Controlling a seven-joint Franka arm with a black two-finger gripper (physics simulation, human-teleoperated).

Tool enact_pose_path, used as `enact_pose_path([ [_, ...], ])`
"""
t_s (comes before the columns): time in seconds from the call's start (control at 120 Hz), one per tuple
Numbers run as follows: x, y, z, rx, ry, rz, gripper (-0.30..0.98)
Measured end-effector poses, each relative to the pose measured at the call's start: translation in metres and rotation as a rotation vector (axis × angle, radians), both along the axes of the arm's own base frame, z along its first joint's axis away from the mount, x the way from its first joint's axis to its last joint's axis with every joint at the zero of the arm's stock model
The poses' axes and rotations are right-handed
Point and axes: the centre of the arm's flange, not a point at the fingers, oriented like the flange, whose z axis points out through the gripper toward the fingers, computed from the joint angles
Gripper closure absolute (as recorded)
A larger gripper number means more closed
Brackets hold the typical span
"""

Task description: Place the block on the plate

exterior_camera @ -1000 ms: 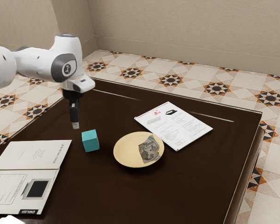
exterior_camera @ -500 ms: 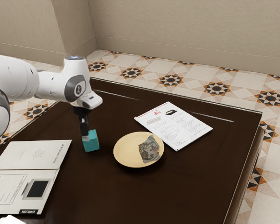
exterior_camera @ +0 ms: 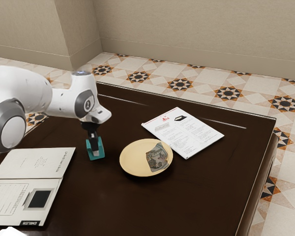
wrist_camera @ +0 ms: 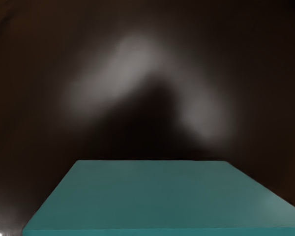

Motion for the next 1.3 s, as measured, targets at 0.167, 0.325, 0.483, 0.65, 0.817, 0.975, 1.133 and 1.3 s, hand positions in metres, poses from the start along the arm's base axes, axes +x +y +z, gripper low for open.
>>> enact_pose_path([
  [0.167, 0.001, -0.004, -0.003, 0.001, 0.001, -0.009, 0.27],
  [0.325, 0.003, -0.007, 0.024, -0.003, -0.031, -0.017, 0.27],
  [0.483, 0.003, -0.045, 0.088, -0.030, -0.084, -0.075, 0.31],
  [0.65, 0.000, -0.126, 0.112, -0.053, -0.084, -0.199, 0.35],
  [0.817, 0.023, -0.192, 0.097, -0.061, -0.083, -0.286, 0.39],
  [0.975, 0.040, -0.208, 0.048, -0.075, -0.040, -0.281, 0.40],
  [1.133, 0.040, -0.212, 0.040, -0.098, -0.029, -0.273, 0.23],
  [1.3, 0.040, -0.211, 0.052, -0.111, -0.043, -0.269, 0.10],
])
